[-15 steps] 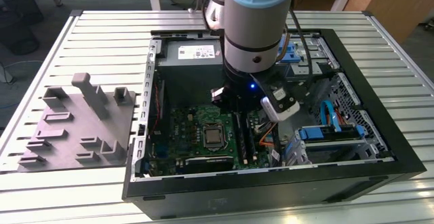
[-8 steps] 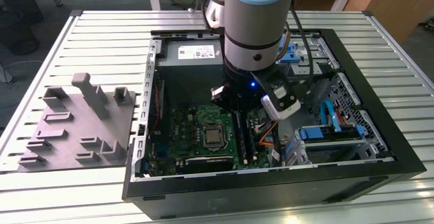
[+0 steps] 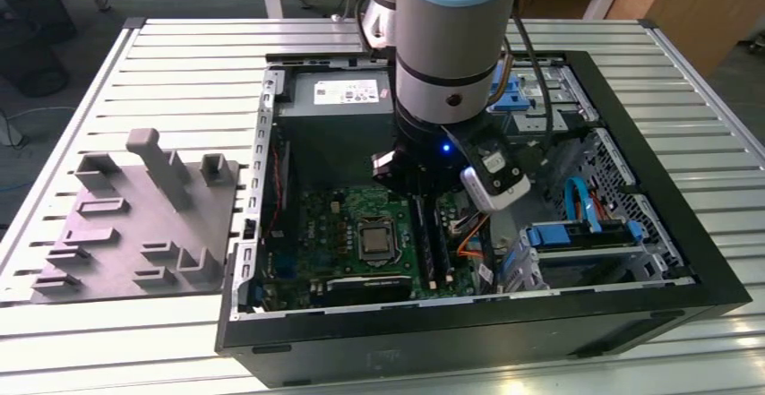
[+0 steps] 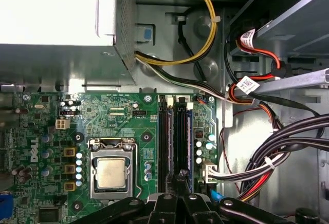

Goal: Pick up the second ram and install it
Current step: 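Press down the second ram until it locks into place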

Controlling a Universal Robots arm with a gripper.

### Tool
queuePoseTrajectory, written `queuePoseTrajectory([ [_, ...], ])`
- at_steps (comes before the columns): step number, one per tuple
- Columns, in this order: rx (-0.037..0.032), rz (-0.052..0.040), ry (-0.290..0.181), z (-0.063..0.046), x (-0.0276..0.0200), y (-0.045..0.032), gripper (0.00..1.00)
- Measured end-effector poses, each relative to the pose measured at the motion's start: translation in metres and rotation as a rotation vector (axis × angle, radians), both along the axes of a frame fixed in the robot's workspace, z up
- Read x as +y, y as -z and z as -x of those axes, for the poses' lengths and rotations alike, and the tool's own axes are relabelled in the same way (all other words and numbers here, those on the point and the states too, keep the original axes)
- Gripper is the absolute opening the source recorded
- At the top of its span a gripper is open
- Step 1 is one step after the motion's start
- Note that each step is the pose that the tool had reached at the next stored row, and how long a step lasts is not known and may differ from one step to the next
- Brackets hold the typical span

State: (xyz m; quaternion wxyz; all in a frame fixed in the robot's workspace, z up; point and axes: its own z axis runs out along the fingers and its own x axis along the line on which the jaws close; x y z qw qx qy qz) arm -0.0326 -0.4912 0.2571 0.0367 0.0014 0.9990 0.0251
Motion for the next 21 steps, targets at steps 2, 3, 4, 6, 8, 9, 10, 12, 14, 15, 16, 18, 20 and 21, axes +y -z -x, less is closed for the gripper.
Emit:
queuePoseTrajectory([
  [2, 0.0000, 0.0000, 0.000, 0.000, 0.0000, -0.0002, 0.10],
  [3, -0.0001, -0.0002, 0.000, 0.000, 0.0000, 0.0003, 0.10],
  [4, 0.0005, 0.0000, 0.000, 0.000, 0.0006, 0.0019, 0.10],
  [6, 0.0017, 0.0004, 0.000, 0.000, 0.0028, 0.0053, 0.10],
  [8, 0.0018, 0.0001, 0.000, 0.000, 0.0069, 0.0091, 0.10],
  [9, 0.0019, 0.0002, 0.000, 0.000, 0.0089, 0.0108, 0.10],
  [10, 0.0018, 0.0001, 0.000, -0.001, 0.0113, 0.0128, 0.10],
  [12, 0.0017, 0.0000, 0.000, -0.001, 0.0174, 0.0165, 0.10],
  [14, 0.0018, 0.0001, 0.000, -0.001, 0.0239, 0.0200, 0.10],
  [15, 0.0018, 0.0000, 0.000, -0.001, 0.0269, 0.0218, 0.10],
  [16, 0.0018, 0.0001, 0.000, -0.001, 0.0294, 0.0236, 0.10],
  [18, 0.0018, 0.0000, 0.000, -0.001, 0.0333, 0.0274, 0.10],
  [20, 0.0017, -0.0002, 0.000, -0.001, 0.0351, 0.0310, 0.10],
  [21, 0.0018, 0.0001, 0.000, -0.001, 0.0354, 0.0327, 0.10],
])
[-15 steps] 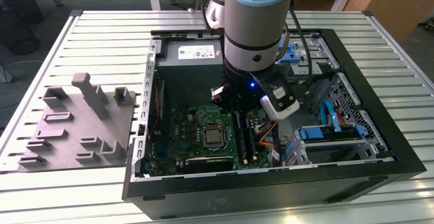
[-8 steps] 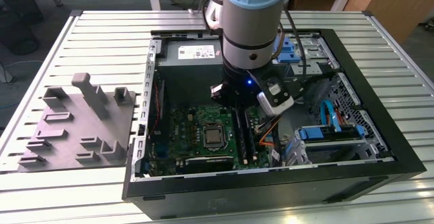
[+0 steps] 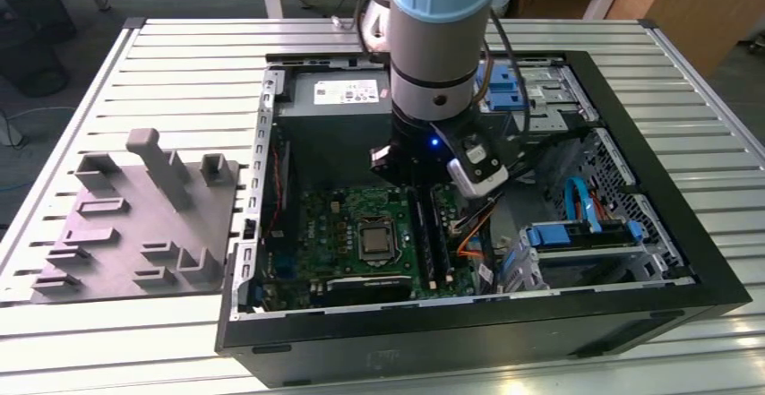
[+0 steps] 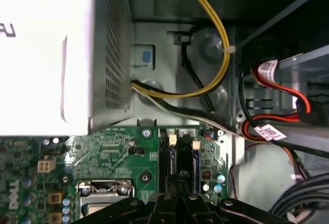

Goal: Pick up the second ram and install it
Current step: 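Press down the second ram until it locks into place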

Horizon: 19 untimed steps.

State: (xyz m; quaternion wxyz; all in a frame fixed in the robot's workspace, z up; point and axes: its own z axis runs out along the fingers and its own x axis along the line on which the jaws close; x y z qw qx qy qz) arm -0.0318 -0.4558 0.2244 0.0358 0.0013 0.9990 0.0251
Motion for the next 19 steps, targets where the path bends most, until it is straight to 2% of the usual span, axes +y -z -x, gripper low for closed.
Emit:
queuePoseTrajectory([
  [7, 0.0003, 0.0009, 0.000, 0.000, 0.0000, 0.0097, 0.10],
  [9, -0.0003, 0.0005, 0.000, 0.000, 0.0001, 0.0094, 0.10],
  [11, -0.0038, -0.0031, 0.000, 0.000, 0.0006, 0.0049, 0.10],
  [12, -0.0034, -0.0014, 0.000, 0.000, 0.0003, 0.0029, 0.10],
  [14, -0.0032, 0.0008, 0.000, 0.000, -0.0035, 0.0024, 0.10],
  [16, -0.0031, 0.0018, 0.000, 0.001, -0.0108, 0.0024, 0.10],
  [17, -0.0030, 0.0022, 0.000, 0.001, -0.0147, 0.0023, 0.10],
  [18, -0.0031, 0.0025, 0.000, 0.001, -0.0218, 0.0026, 0.10],
  [19, -0.0031, 0.0027, 0.000, 0.001, -0.0259, 0.0028, 0.10],
])
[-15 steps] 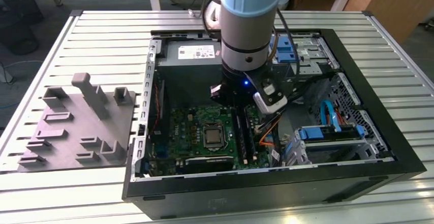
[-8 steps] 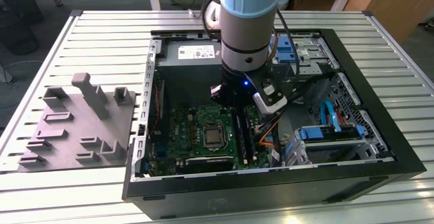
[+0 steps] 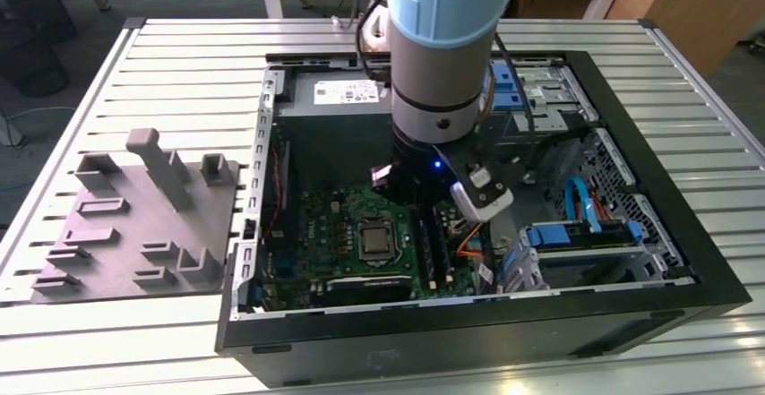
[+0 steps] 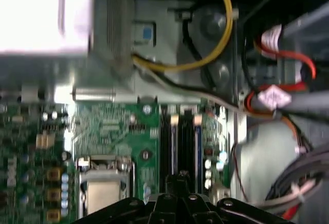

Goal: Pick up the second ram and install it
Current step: 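Press down the second ram until it locks into place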

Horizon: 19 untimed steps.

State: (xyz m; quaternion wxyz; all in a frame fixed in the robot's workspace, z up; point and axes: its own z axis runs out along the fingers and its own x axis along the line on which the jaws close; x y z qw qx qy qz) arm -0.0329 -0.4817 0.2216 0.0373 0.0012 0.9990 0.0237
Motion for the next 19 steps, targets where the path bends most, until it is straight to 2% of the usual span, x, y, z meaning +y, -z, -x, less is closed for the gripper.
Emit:
queuePoseTrajectory([
  [4, 0.0000, 0.0023, 0.000, 0.000, -0.0158, 0.0012, 0.10],
  [5, 0.0001, 0.0047, 0.000, 0.000, -0.0233, 0.0018, 0.10],
  [11, 0.0001, 0.0137, 0.000, 0.000, -0.0444, 0.0034, 0.10],
  [13, 0.0001, 0.0178, 0.000, 0.000, -0.0497, 0.0039, 0.10],
  [15, 0.0001, 0.0211, 0.000, 0.000, -0.0531, 0.0040, 0.10],
  [19, 0.0000, 0.0268, 0.000, 0.000, -0.0548, 0.0042, 0.10],
])
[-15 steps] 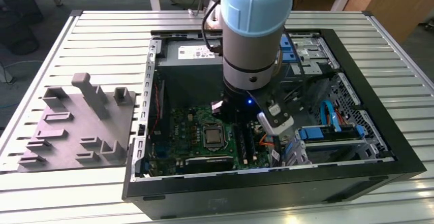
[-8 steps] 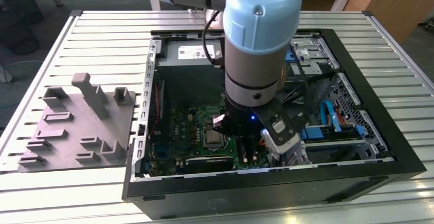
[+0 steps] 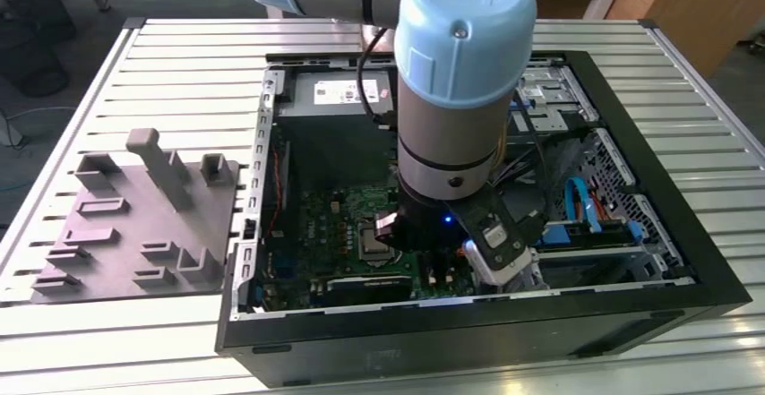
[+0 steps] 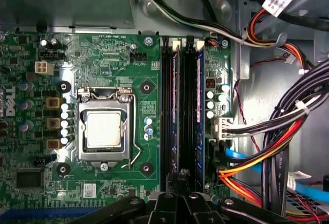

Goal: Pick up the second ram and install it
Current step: 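Press down the second ram until it locks into place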

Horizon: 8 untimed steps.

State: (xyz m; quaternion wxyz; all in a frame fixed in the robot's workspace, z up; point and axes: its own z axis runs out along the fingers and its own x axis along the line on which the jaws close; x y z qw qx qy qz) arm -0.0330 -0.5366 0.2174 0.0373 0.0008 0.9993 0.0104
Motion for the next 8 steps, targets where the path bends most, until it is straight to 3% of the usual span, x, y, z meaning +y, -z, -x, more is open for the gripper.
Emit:
queuePoseTrajectory([
  [2, 0.0000, 0.0030, 0.000, 0.000, -0.0001, -0.0011, 0.10],
  [6, 0.0001, 0.0038, 0.000, 0.000, 0.0000, -0.0158, 0.10],
  [8, -0.0001, 0.0103, 0.000, 0.000, 0.0025, -0.0175, 0.10],
])
